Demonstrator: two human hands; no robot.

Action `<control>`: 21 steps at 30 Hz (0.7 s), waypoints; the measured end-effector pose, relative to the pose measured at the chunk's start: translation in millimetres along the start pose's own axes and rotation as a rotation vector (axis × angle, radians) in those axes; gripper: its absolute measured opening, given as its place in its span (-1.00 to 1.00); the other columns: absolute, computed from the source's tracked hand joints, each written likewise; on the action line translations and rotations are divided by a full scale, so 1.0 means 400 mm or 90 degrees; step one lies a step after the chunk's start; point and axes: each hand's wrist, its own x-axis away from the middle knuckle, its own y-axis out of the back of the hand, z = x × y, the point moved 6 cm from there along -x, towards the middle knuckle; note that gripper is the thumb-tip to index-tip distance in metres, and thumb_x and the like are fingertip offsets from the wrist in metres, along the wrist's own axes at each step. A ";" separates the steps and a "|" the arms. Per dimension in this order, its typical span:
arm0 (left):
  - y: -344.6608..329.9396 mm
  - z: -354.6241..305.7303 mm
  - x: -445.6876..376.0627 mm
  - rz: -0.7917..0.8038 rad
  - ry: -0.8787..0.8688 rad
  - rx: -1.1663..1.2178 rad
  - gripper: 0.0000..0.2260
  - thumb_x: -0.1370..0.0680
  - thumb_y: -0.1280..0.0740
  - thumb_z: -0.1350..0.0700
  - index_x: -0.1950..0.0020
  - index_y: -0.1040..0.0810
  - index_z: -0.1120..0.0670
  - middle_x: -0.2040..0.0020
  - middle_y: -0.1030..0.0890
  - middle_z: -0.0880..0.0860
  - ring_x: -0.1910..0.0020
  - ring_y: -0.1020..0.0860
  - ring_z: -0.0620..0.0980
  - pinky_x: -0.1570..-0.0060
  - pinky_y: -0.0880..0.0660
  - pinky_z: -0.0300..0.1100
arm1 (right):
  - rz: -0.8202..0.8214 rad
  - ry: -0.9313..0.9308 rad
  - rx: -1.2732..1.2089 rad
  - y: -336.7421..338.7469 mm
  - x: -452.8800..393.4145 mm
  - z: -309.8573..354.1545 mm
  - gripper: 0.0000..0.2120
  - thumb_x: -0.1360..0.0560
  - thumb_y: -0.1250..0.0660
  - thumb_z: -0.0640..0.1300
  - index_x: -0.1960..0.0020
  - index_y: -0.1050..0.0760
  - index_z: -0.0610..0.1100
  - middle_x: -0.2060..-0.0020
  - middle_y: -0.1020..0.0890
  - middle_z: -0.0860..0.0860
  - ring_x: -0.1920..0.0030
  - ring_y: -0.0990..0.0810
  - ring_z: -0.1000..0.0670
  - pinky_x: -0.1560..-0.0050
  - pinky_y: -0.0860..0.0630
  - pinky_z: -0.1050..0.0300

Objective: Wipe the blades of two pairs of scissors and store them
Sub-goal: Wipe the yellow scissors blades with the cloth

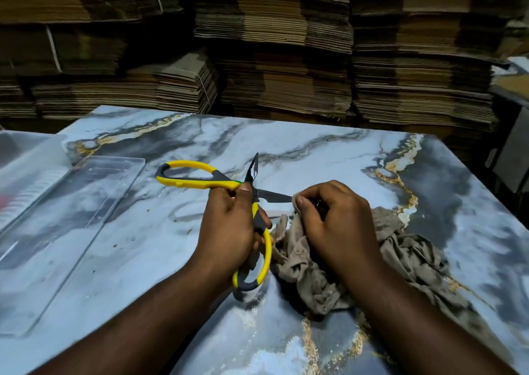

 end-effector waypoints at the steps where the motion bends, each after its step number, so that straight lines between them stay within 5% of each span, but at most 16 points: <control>1: -0.002 -0.002 0.001 0.002 -0.004 -0.008 -0.55 -0.78 -0.12 0.03 -0.04 -0.45 0.46 0.52 -0.55 0.08 0.69 -0.35 -0.02 0.61 -0.30 -0.24 | 0.005 0.013 -0.001 -0.002 0.003 0.007 -0.95 -0.58 -0.49 -0.17 0.06 -0.70 -0.07 0.16 -0.65 0.10 0.13 -0.57 0.16 0.12 -0.45 0.34; 7: -0.001 0.004 0.001 0.007 0.005 0.016 -0.57 -0.77 -0.14 0.01 -0.09 -0.42 0.42 0.44 -0.58 0.12 0.67 -0.34 0.01 0.60 -0.32 -0.22 | 0.002 -0.044 -0.021 0.007 -0.002 -0.020 -0.93 -0.58 -0.48 -0.15 0.08 -0.70 -0.05 0.17 -0.66 0.12 0.13 -0.60 0.15 0.10 -0.53 0.14; 12: -0.007 -0.003 0.002 0.010 0.004 0.008 -0.57 -0.77 -0.14 0.00 -0.12 -0.43 0.41 0.51 -0.55 0.07 0.68 -0.34 0.01 0.61 -0.30 -0.23 | 0.022 0.076 0.011 -0.013 0.015 0.032 -0.93 -0.57 -0.48 -0.21 0.09 -0.65 -0.10 0.17 -0.63 0.05 0.13 -0.61 0.05 0.09 -0.55 0.11; 15: -0.001 -0.001 0.002 -0.010 0.000 0.013 -0.62 -0.77 -0.14 0.00 -0.13 -0.43 0.36 0.50 -0.55 0.08 0.66 -0.42 0.02 0.59 -0.40 -0.16 | 0.013 -0.038 0.009 0.006 -0.010 -0.030 -0.92 -0.58 -0.48 -0.17 0.10 -0.68 -0.06 0.18 -0.64 0.11 0.13 -0.62 0.08 0.05 -0.59 0.05; 19: -0.005 -0.005 0.007 -0.026 -0.005 0.027 -0.78 -0.77 -0.15 0.01 -0.05 -0.37 0.15 0.27 -0.60 0.28 0.57 -0.50 0.00 0.53 -0.47 -0.17 | -0.093 -0.031 -0.028 0.074 0.006 -0.025 -0.96 -0.61 -0.46 -0.15 -0.01 -0.69 -0.04 0.12 -0.65 0.14 0.07 -0.61 0.20 0.04 -0.53 0.29; 21: -0.008 -0.003 0.009 -0.008 -0.006 -0.006 -0.74 -0.77 -0.14 0.00 -0.04 -0.39 0.18 0.34 -0.62 0.15 0.62 -0.45 -0.09 0.59 -0.37 -0.24 | -0.108 0.000 -0.052 0.078 0.014 -0.004 -0.96 -0.61 -0.46 -0.15 -0.03 -0.70 -0.06 0.11 -0.65 0.14 0.06 -0.63 0.21 0.05 -0.51 0.36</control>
